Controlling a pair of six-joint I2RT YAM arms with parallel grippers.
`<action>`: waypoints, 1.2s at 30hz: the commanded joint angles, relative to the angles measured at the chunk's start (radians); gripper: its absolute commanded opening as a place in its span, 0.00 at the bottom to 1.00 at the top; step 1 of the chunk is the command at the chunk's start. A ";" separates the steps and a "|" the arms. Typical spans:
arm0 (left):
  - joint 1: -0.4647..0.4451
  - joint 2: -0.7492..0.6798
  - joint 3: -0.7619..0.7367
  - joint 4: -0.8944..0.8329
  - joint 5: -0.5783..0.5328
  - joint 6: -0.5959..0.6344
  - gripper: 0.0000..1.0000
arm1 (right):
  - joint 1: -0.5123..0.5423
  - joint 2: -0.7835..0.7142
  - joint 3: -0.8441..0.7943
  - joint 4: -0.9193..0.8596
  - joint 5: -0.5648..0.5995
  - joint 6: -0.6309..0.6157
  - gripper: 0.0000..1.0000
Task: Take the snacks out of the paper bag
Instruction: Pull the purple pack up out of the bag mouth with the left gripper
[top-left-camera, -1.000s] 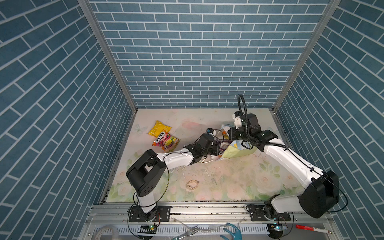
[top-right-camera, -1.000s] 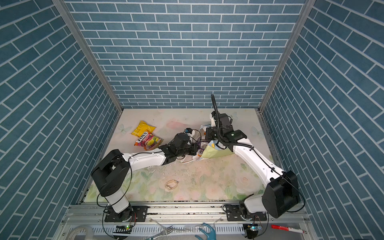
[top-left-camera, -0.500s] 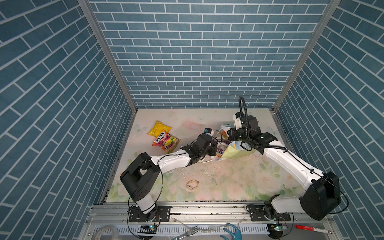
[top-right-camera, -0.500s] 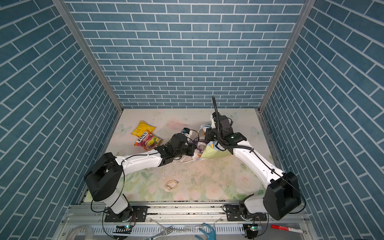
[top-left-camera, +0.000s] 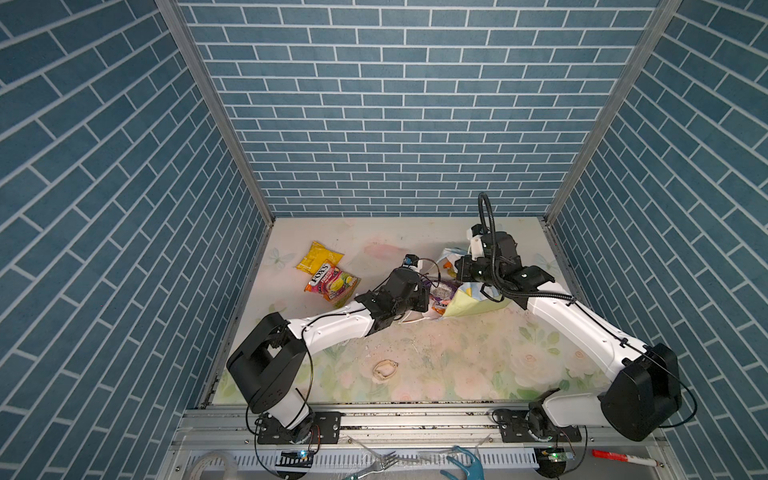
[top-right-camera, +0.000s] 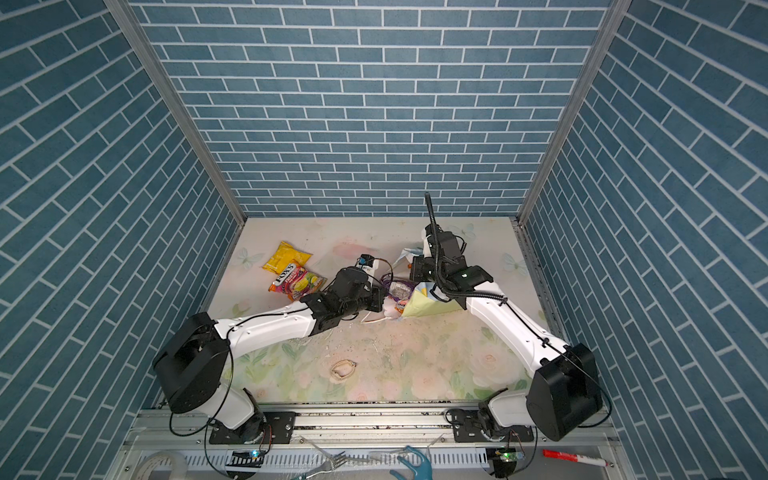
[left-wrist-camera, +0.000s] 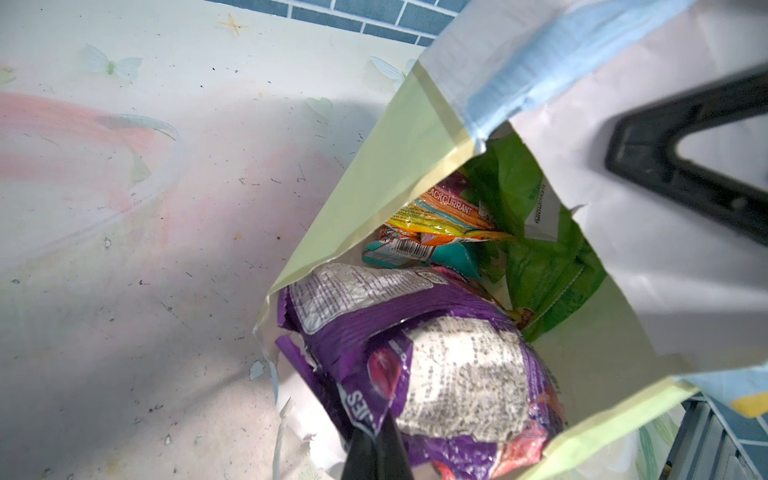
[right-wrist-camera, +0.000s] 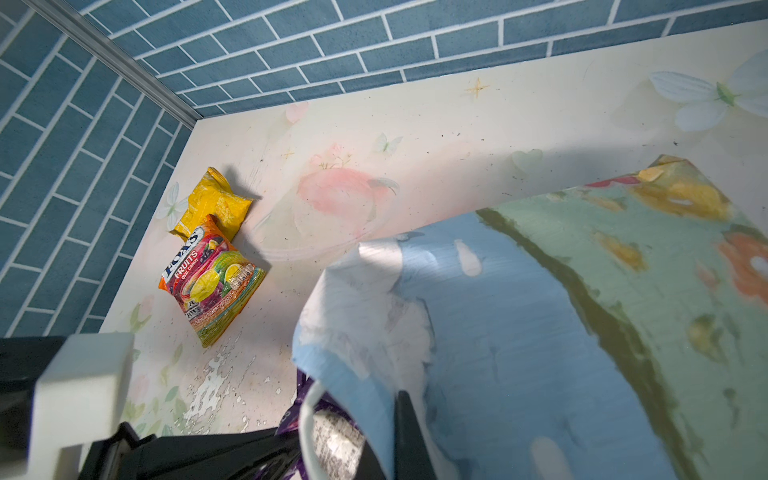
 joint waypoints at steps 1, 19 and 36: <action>0.009 -0.042 -0.011 0.018 -0.042 0.012 0.00 | 0.000 -0.016 -0.002 0.049 0.008 0.037 0.00; 0.027 -0.108 -0.051 0.015 -0.073 0.017 0.00 | 0.000 -0.006 0.013 0.045 0.016 0.031 0.00; 0.035 -0.154 -0.072 0.015 -0.091 0.017 0.00 | 0.000 -0.003 0.016 0.036 0.029 0.029 0.00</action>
